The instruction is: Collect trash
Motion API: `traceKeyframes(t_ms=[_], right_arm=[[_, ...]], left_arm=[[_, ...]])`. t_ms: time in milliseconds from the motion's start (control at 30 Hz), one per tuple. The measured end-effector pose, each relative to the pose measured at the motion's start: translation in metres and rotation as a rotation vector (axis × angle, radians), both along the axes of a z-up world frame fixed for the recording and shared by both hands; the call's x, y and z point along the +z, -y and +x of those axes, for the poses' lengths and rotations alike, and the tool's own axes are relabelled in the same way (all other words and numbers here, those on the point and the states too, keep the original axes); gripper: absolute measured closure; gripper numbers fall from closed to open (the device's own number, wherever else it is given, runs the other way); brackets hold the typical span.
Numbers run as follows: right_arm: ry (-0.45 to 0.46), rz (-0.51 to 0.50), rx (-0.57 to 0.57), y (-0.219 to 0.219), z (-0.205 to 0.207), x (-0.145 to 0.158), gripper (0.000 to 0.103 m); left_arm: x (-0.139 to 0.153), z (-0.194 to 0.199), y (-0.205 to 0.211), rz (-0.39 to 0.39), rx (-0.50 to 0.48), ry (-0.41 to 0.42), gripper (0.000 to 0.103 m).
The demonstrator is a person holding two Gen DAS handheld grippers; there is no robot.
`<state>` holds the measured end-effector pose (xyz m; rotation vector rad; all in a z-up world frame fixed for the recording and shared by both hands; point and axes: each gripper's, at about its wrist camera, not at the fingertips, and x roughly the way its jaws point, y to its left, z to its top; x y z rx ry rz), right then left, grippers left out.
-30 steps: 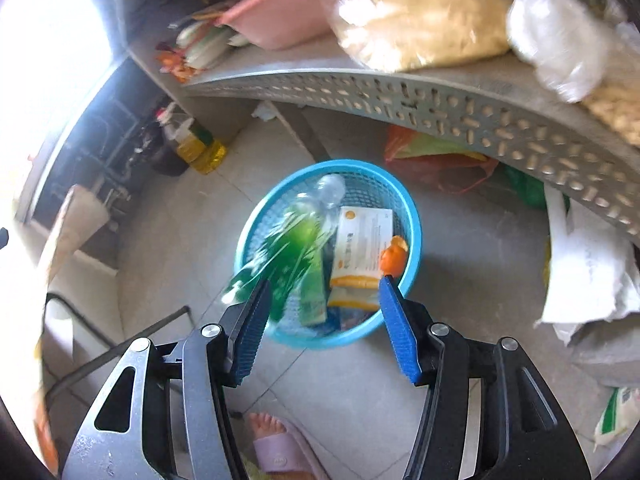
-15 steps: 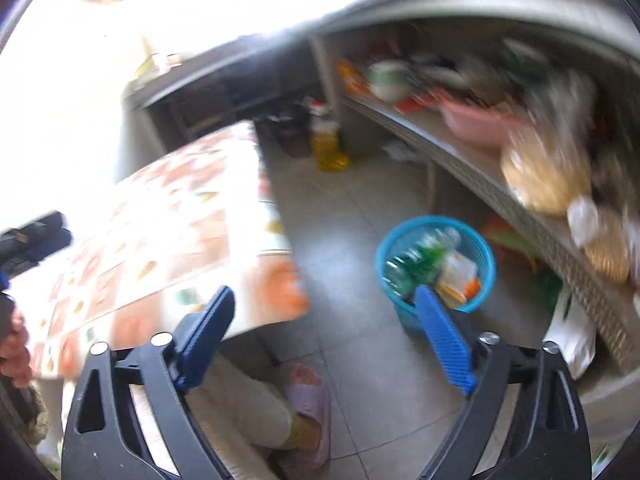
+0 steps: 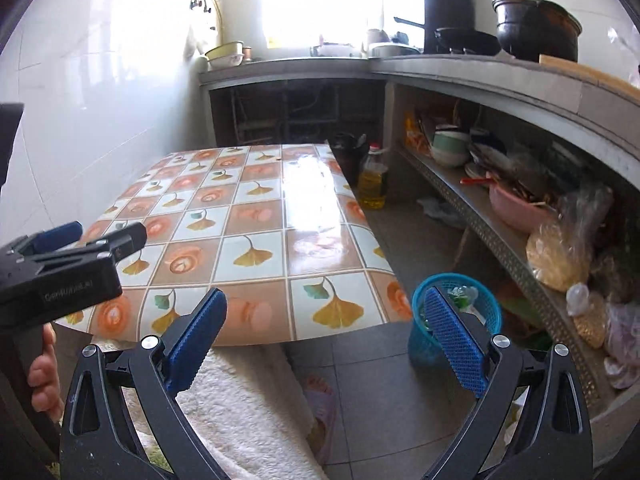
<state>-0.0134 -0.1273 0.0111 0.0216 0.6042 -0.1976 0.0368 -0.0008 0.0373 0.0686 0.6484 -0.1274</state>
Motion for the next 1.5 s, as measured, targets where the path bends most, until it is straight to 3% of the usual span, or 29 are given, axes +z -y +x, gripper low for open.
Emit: traceKeyframes(t_ms=[67, 233, 467, 967, 1500], right_arm=[[0.002, -0.017, -0.014, -0.005, -0.004, -0.002, 0.008], [-0.100, -0.062, -0.084, -0.003, -0.006, -0.021, 0.008], [-0.167, -0.065, -0.164, 0.018, -0.010, -0.033, 0.008], [-0.191, -0.048, -0.254, 0.040, -0.014, -0.038, 0.008], [-0.188, -0.028, -0.265, 0.045, -0.016, -0.037, 0.008]], left_arm=[[-0.002, 0.002, -0.003, 0.023, 0.018, -0.025, 0.006], [-0.015, -0.002, -0.002, 0.135, 0.039, -0.075, 0.006], [-0.035, -0.008, 0.002, 0.198, 0.022, -0.140, 0.006], [-0.036, -0.008, 0.022, 0.243, -0.036, -0.139, 0.006], [-0.033, -0.018, 0.036, 0.241, -0.124, -0.118, 0.006]])
